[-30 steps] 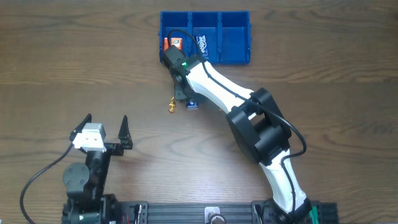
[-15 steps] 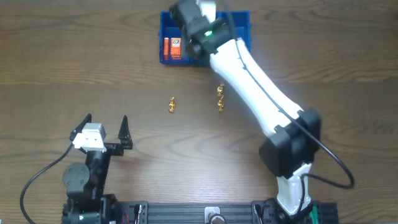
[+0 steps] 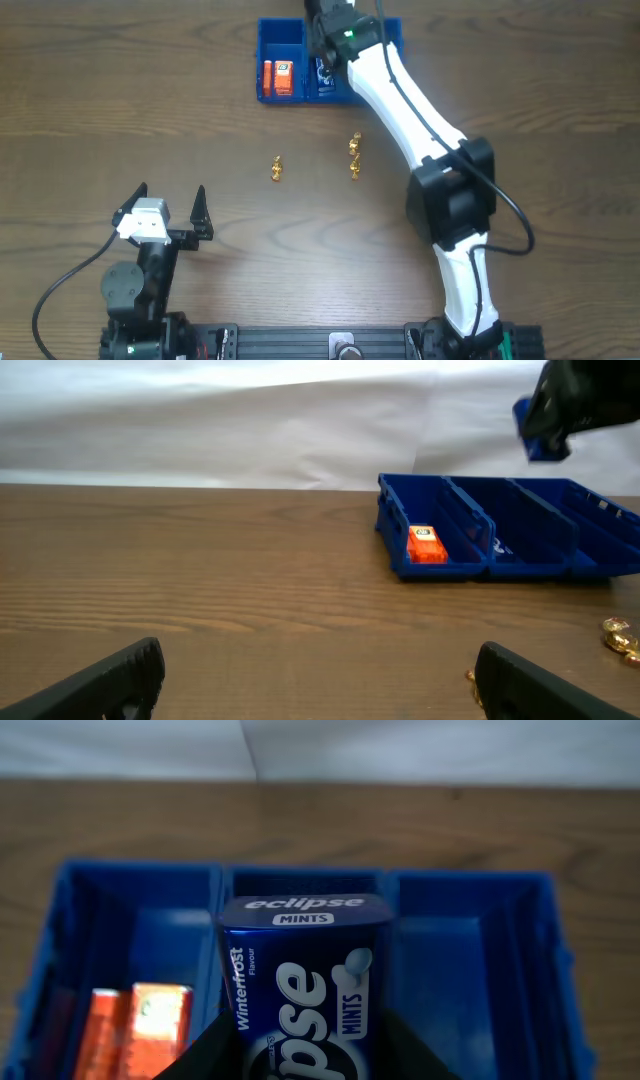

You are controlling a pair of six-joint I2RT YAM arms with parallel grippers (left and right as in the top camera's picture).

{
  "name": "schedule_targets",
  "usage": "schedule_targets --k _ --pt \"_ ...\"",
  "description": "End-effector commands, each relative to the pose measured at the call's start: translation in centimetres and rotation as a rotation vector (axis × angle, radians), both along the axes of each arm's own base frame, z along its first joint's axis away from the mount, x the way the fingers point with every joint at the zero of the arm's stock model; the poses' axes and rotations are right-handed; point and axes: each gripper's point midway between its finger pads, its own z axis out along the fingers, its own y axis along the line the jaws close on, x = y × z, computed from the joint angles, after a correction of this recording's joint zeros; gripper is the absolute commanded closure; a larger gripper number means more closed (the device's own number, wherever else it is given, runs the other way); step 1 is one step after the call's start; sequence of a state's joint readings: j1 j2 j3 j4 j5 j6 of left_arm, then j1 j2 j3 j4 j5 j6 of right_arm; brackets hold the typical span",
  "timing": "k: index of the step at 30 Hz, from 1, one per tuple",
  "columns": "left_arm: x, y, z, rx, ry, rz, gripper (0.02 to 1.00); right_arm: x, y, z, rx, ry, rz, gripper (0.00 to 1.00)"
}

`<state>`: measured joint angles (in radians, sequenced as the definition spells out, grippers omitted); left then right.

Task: Sort Candies Into Trays

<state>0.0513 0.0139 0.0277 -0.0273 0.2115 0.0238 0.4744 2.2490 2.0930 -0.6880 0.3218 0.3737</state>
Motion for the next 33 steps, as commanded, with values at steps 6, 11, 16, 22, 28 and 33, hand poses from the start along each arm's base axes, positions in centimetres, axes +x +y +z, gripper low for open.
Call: schedule_targets --k 6,11,16,22,28,33 --pt "-0.1 -0.4 -1.6 0.001 0.043 -0.023 0.020 0.3 0.3 -3.1 0.003 0.053 0.023 0.842" --pt "-0.1 -0.4 -1.6 0.001 0.043 -0.023 0.020 0.0 0.5 -3.4 0.005 0.071 0.034 0.698" --pt "-0.1 -0.4 -1.6 0.001 0.043 -0.023 0.023 -0.4 0.7 -3.6 -0.001 0.083 0.039 0.001" --pt "-0.1 -0.4 -1.6 0.001 0.043 -0.023 0.020 -1.7 1.2 -3.5 -0.004 0.127 0.053 0.001" --pt "-0.1 -0.4 -1.6 0.001 0.043 -0.023 0.020 -6.2 3.6 3.3 0.022 0.161 0.099 0.001" --pt "-0.1 -0.4 -1.6 0.001 0.043 -0.023 0.020 -13.3 8.1 1.1 0.000 0.333 0.159 0.001"
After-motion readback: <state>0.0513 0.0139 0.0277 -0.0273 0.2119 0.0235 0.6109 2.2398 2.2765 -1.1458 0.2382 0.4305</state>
